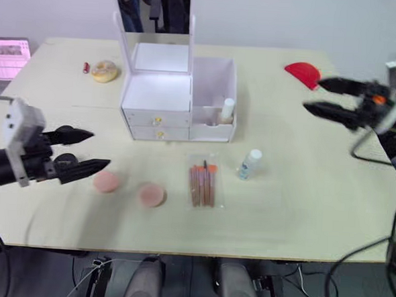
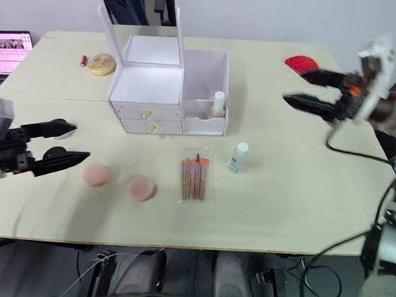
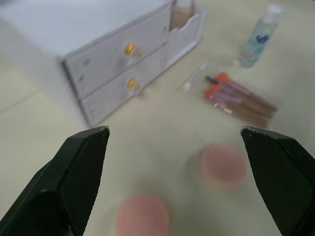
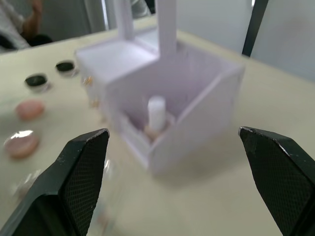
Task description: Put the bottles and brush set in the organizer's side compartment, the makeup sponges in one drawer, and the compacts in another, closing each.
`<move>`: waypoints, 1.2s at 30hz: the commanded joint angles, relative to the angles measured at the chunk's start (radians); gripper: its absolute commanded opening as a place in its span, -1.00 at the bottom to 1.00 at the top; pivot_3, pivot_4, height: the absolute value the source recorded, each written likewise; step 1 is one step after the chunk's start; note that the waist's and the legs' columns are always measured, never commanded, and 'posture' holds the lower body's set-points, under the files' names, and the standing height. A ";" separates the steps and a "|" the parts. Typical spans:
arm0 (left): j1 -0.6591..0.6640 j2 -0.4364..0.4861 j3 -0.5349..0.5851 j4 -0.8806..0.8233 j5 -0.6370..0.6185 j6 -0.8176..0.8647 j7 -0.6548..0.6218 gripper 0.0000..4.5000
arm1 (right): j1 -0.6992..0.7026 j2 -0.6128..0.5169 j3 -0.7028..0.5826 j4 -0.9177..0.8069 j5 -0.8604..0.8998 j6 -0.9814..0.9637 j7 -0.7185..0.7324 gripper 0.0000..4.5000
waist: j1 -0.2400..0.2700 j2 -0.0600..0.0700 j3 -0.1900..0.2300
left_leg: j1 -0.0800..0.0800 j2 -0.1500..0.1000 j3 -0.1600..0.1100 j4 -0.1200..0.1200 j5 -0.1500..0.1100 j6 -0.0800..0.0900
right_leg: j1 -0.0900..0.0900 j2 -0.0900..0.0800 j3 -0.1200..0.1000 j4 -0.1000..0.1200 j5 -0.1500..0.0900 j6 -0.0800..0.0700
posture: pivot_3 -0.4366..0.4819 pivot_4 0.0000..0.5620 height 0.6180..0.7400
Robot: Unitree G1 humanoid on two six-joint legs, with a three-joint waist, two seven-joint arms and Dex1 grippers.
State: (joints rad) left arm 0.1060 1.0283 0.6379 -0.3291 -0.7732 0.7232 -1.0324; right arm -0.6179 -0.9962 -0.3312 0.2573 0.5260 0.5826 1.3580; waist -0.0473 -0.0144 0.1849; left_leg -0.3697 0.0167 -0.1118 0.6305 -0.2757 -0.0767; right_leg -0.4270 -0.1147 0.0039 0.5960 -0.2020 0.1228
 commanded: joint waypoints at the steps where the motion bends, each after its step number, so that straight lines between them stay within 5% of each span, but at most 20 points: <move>1: 0.026 0.021 0.111 0.143 0.071 -0.068 -0.039 1.00 | 0.104 -0.039 -0.107 0.002 0.031 -0.064 0.045 0.99 | -0.002 0.000 0.000 | 0.001 0.000 0.000 0.000 0.000 0.000 | 0.000 0.000 0.000 0.000 0.000 -0.001 | -0.05 -0.47 0.99; 12: 0.096 0.084 0.236 0.707 0.276 -0.348 -0.133 1.00 | 0.359 -0.062 -0.202 0.198 -0.069 -0.332 -0.044 0.99 | 0.001 0.001 0.001 | 0.004 0.000 0.003 -0.001 0.000 0.000 | 0.002 0.000 0.002 0.000 0.000 -0.001 | -0.05 -0.47 0.99; 17: 0.088 0.067 0.237 0.771 0.276 -0.394 -0.137 1.00 | 0.386 -0.034 -0.216 0.171 -0.032 -0.308 -0.059 0.99 | 0.002 -0.001 0.000 | 0.005 0.000 0.003 0.000 0.000 0.000 | 0.002 0.000 0.002 0.001 -0.002 0.001 | -0.05 -0.47 0.99; 27: 0.002 0.037 0.140 0.618 0.249 -0.348 -0.137 1.00 | 0.347 -0.023 -0.164 0.036 -0.011 -0.268 -0.109 0.99 | 0.004 -0.001 0.000 | 0.006 0.000 0.003 0.000 0.000 0.000 | 0.004 0.000 0.003 0.001 -0.001 0.001 | -0.05 -0.47 0.99; 36: -0.045 -0.047 -0.118 0.058 0.078 -0.118 -0.092 1.00 | 0.184 0.035 0.082 -0.288 0.060 -0.037 -0.164 0.99 | 0.004 -0.001 0.000 | 0.009 0.000 0.005 -0.001 0.000 0.000 | 0.005 0.000 0.006 0.002 0.000 0.000 | -0.05 -0.47 0.99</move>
State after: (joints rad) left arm 0.0744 0.9762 0.5404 -0.1718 -0.6527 0.5781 -1.1389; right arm -0.4066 -0.9649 -0.2793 0.0233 0.5664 0.5020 1.2104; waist -0.0434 -0.0153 0.1848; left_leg -0.3604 0.0168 -0.1068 0.6300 -0.2758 -0.0770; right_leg -0.4215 -0.1149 0.0102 0.5976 -0.2019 0.1226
